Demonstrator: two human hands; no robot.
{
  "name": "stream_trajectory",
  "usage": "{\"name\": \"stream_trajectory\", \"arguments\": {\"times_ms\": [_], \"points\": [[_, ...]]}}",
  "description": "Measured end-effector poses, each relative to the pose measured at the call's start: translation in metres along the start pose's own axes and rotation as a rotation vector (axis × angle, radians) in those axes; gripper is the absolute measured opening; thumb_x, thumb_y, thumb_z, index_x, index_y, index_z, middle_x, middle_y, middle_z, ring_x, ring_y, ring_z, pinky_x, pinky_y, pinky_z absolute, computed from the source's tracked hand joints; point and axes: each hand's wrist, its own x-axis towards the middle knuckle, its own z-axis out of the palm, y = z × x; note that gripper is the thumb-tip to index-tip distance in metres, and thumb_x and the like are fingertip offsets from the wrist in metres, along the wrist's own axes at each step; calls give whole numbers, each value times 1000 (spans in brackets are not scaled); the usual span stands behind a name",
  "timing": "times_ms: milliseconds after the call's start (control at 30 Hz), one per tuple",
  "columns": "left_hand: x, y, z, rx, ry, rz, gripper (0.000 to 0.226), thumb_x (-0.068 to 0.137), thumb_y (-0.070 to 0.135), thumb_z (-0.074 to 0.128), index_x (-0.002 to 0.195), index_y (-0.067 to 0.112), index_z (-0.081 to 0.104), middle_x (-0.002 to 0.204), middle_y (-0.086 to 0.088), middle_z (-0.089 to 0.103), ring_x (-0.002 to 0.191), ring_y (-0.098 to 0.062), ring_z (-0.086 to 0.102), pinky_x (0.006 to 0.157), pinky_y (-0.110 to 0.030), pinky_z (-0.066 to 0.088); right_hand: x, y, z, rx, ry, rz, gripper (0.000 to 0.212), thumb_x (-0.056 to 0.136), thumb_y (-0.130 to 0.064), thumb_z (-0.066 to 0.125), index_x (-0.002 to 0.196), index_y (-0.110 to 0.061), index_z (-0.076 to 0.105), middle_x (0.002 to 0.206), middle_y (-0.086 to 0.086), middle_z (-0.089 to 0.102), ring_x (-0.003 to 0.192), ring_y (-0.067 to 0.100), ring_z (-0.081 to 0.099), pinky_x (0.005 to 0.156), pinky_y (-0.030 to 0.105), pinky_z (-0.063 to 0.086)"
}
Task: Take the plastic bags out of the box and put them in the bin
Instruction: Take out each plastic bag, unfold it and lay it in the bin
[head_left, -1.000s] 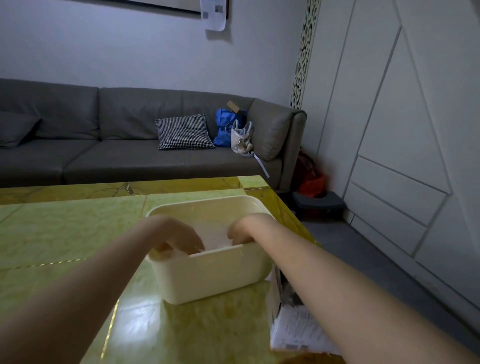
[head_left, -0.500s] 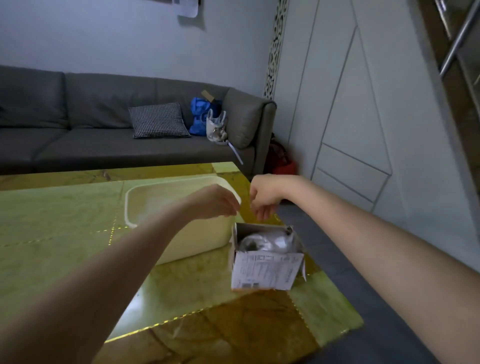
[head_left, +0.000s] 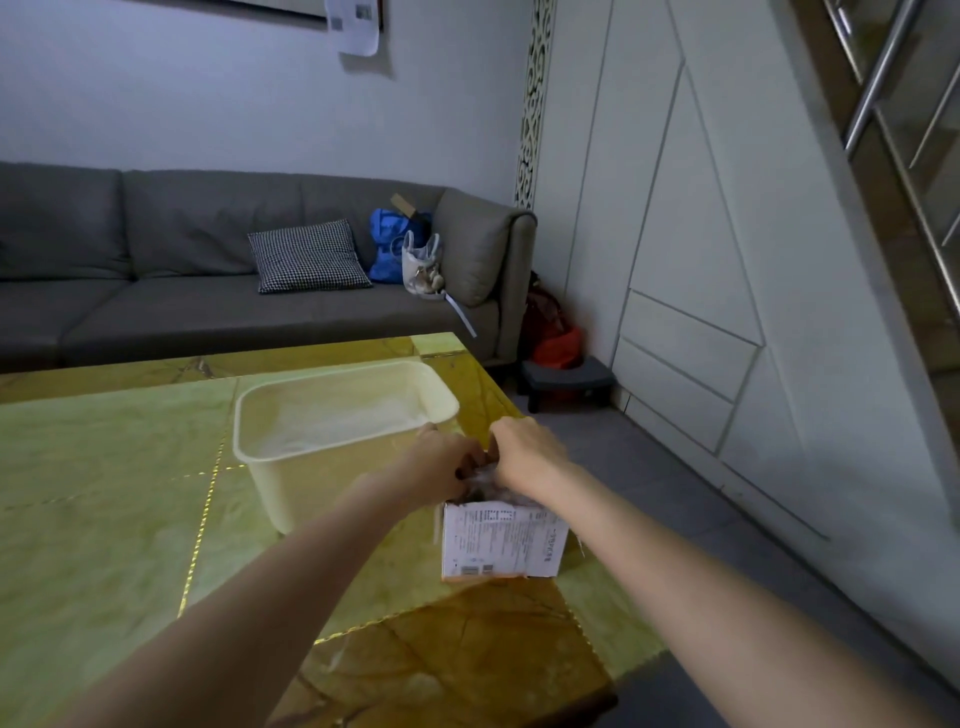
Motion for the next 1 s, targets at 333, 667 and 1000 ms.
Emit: {"name": "stream_trajectory", "arguments": {"times_ms": [333,667,1000], "points": [[-6,5,-9,-213,9,-109,24,85,16,61,107,10,68,106,-7,68,91,-18,61,66,-16,37,3,12,-22,329,-243,60,37,82,-44,69,75,-9,58,66,2,55,56,13,46,48,23,35],[-14,-1,4,-557,-29,-160,41,79,22,71,112,11,51,101,-5,57,90,-18,53,77,-31,45,5,5,-27,446,-261,-86,21,78,-24,76,88,-11,63,86,7,56,81,20,51,71,30,41],[-12,-6,13,-708,-8,-124,30,79,18,70,107,9,64,103,-12,65,96,-27,62,84,-37,53,24,-11,-72,759,182,-137,18,83,2,60,72,-12,59,73,5,62,60,15,54,63,32,47]]}}
